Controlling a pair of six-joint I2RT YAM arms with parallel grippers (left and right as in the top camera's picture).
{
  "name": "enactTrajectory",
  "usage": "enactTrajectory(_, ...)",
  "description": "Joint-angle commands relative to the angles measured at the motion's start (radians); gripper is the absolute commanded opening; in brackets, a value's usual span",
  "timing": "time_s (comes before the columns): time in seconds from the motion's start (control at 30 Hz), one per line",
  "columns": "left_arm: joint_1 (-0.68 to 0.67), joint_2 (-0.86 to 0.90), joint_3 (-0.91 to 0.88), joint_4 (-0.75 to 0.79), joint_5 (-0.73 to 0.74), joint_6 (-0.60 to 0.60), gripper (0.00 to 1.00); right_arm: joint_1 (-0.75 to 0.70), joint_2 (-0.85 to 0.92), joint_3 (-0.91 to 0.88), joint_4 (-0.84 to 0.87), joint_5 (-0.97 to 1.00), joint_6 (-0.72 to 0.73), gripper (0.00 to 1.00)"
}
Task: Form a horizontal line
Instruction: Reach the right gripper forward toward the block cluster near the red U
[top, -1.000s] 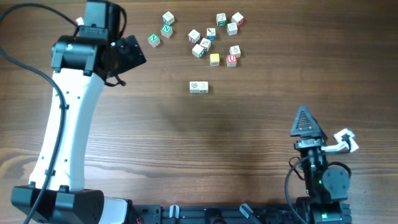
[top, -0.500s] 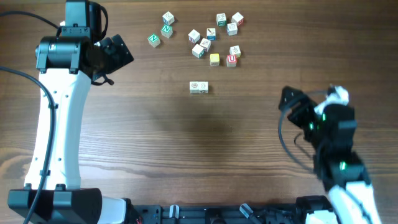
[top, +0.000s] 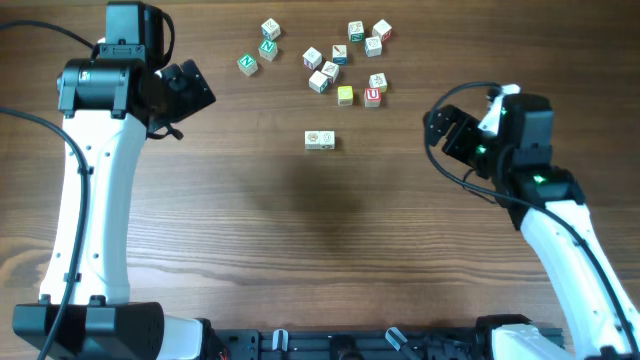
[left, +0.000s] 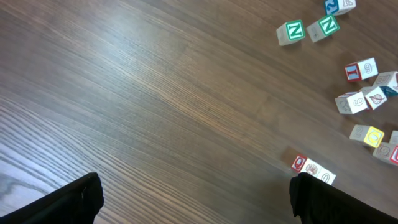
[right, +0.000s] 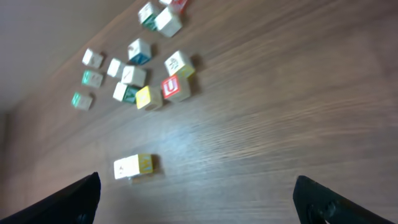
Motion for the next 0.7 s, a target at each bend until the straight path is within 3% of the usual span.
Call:
enactTrajectory(0.0, 0.005, -0.005, -0.002, -0.003, 0.005, -0.009, 1.0, 0.047, 0.026, 0.039, -0.002, 0.027, -0.066, 1.0)
enactTrajectory(0.27, 0.005, -0.005, -0.002, -0.003, 0.005, -0.009, 1.0, 0.154, 0.09, 0.143, -0.053, 0.214, -0.126, 1.0)
enactTrajectory(0.67, 0.005, -0.005, -0.002, -0.003, 0.005, -0.009, 1.0, 0.177, 0.36, 0.401, -0.144, 0.216, -0.181, 1.0)
